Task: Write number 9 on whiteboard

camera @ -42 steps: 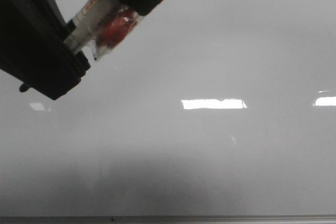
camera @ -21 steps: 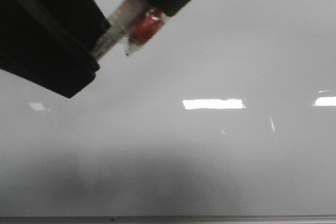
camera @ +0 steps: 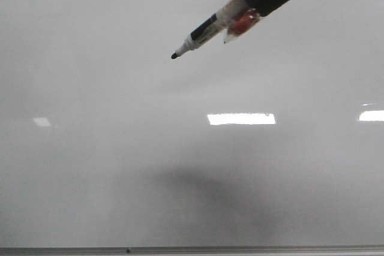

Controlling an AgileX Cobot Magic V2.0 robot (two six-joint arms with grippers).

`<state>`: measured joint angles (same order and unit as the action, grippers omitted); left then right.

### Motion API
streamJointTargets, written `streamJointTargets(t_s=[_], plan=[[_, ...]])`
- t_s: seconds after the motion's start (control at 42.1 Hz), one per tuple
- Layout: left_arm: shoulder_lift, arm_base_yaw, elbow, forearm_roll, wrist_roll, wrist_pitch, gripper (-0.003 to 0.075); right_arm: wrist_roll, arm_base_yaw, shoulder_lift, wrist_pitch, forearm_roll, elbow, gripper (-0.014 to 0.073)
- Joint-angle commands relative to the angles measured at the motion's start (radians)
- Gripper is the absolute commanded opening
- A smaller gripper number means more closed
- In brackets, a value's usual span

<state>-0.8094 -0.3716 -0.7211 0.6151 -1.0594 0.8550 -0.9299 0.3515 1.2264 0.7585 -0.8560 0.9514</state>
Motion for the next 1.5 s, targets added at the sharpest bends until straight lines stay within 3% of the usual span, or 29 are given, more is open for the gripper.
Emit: streamJointTargets(t_s=[0.0,0.214,0.38,0.689,0.879,1.282,1.472], plan=[[0.136,0.055,0.048,0.095,0.024,-0.078,-0.0019,-0.010,-0.008,0.011,-0.093,-0.076,0.026,-0.0064],[0.414,0.119,0.204,0.220,0.026,-0.108,-0.0019,-0.010,-0.008,0.108,-0.248,-0.163,0.067,-0.0064],[0.524,0.119,0.236,0.221,0.026,-0.108,-0.0019,-0.010,-0.008,0.210,-0.288,-0.163,0.144,-0.0064],[0.537,0.119,0.236,0.221,0.026,-0.110,-0.0019,-0.010,0.016,0.370,-0.312,-0.184,0.243,-0.0064],[0.537,0.119,0.236,0.221,0.026,-0.110,-0.0019,-0.027,0.046,0.432,-0.241,-0.162,0.247,-0.0061],[0.537,0.119,0.236,0.221,0.026,-0.110,-0.0019,-0.027,-0.038,0.288,-0.297,-0.139,0.213,-0.0061],[0.537,0.119,0.236,0.221,0.026,-0.110,-0.0019,-0.027,-0.028,0.337,-0.212,-0.136,0.197,-0.0061]])
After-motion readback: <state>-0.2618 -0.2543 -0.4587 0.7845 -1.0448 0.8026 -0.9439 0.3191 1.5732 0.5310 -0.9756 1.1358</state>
